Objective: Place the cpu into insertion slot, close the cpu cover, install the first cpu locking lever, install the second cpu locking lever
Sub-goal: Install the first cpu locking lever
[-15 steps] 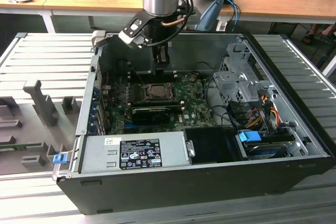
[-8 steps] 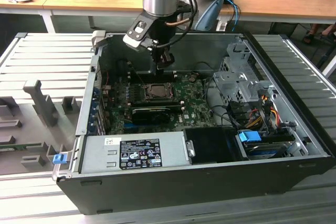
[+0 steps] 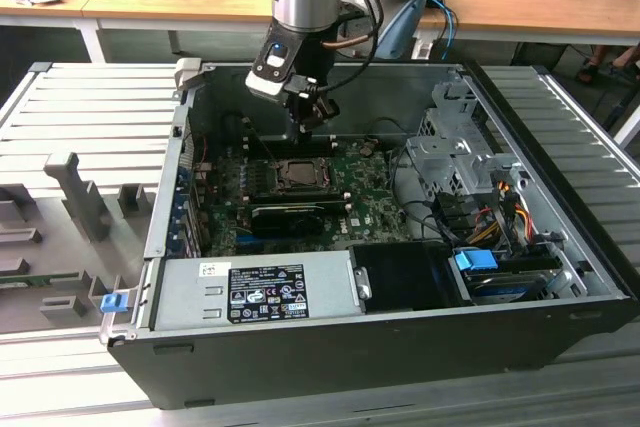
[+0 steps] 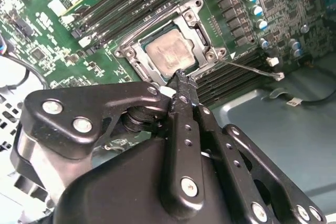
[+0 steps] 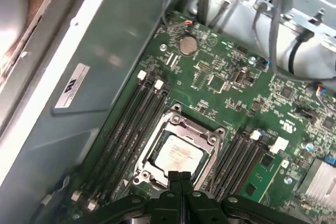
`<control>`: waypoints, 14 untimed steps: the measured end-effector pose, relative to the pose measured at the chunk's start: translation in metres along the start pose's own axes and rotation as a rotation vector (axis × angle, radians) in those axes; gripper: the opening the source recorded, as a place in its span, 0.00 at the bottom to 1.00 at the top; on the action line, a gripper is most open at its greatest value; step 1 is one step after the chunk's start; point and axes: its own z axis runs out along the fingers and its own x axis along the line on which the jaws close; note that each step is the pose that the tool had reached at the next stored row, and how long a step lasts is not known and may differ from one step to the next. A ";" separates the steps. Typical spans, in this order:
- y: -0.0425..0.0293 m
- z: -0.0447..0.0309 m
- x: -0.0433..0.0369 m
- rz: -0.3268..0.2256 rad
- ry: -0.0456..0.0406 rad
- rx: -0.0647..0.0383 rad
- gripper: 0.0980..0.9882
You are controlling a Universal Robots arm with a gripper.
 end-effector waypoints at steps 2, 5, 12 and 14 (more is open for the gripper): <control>0.0000 0.0000 0.0000 -0.044 0.0013 0.001 0.01; 0.0000 0.0000 0.0000 -0.098 0.0029 0.001 0.01; -0.0001 0.0000 -0.0001 -0.215 0.0064 0.003 0.01; -0.0001 0.0000 -0.0001 -0.276 0.0082 0.004 0.01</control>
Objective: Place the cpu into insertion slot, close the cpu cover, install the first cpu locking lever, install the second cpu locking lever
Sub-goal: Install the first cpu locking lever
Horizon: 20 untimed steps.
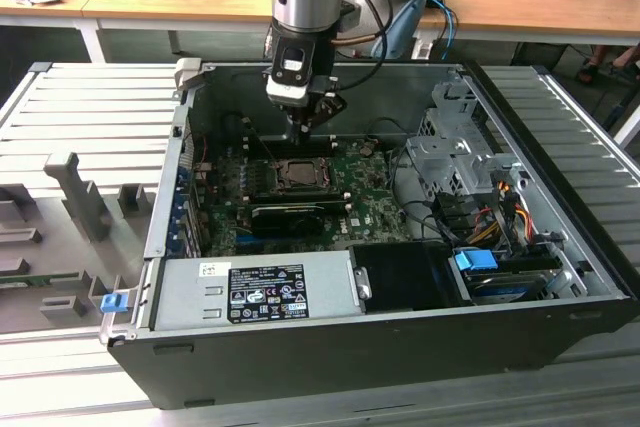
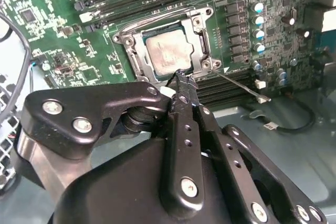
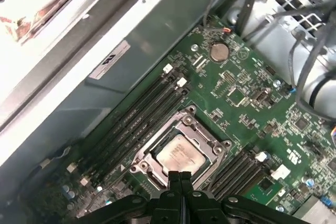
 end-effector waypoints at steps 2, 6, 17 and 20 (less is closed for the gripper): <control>0.0000 0.0000 0.0000 -0.047 0.0013 0.001 0.01; 0.0000 0.0000 0.0000 -0.142 0.0042 0.002 0.01; 0.0000 0.0002 0.0000 -0.363 0.0107 0.005 0.01; 0.0000 0.0002 0.0000 -0.437 0.0129 0.006 0.01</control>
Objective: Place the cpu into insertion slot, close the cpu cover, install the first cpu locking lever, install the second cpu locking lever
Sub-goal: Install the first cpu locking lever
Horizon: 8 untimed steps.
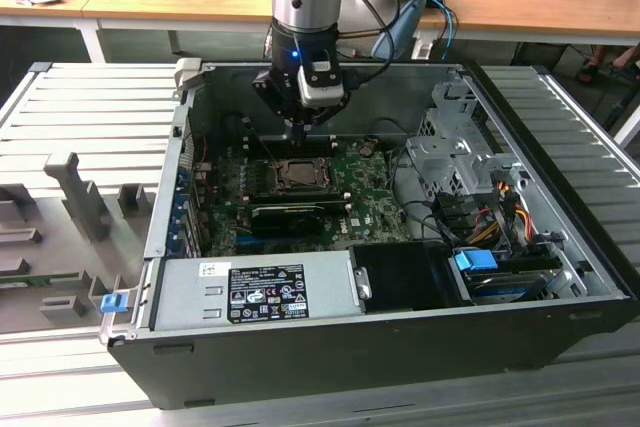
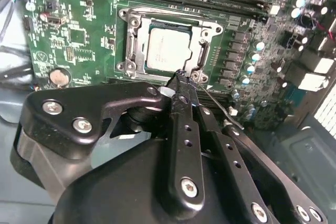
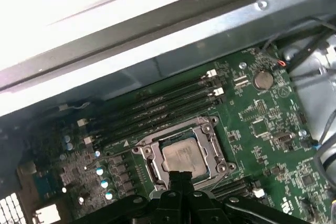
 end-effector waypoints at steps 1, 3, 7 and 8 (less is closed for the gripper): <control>0.0000 0.0000 0.0000 -0.014 0.0004 0.000 0.01; 0.0000 0.0000 0.0000 -0.038 0.0011 0.001 0.01; 0.0000 0.0000 0.0001 -0.128 0.0038 0.002 0.01; -0.0001 0.0000 0.0002 -0.141 0.0042 0.002 0.01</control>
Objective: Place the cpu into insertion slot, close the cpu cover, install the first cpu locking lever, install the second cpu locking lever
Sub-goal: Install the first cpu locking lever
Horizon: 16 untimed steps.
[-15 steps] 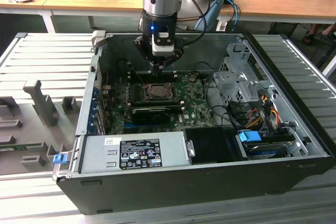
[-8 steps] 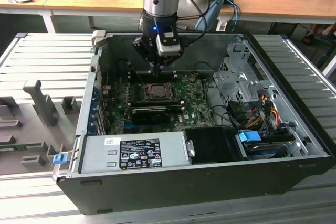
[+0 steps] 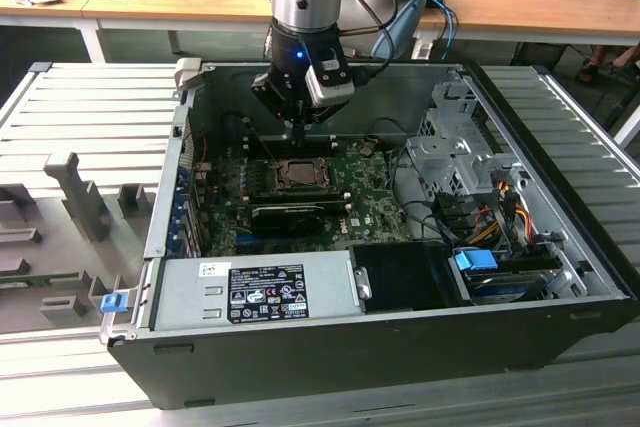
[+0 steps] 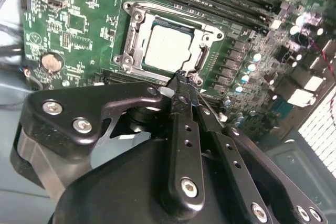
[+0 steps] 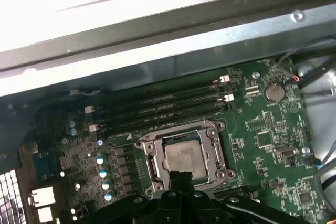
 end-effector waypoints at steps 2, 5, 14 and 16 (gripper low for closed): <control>0.0000 0.0000 0.0000 -0.051 0.0015 0.001 0.01; -0.0002 0.0002 0.0003 -0.090 0.0026 0.001 0.01; -0.0006 0.0000 0.0020 -0.092 0.0028 0.000 0.01; -0.0007 0.0000 0.0022 -0.092 0.0029 0.000 0.01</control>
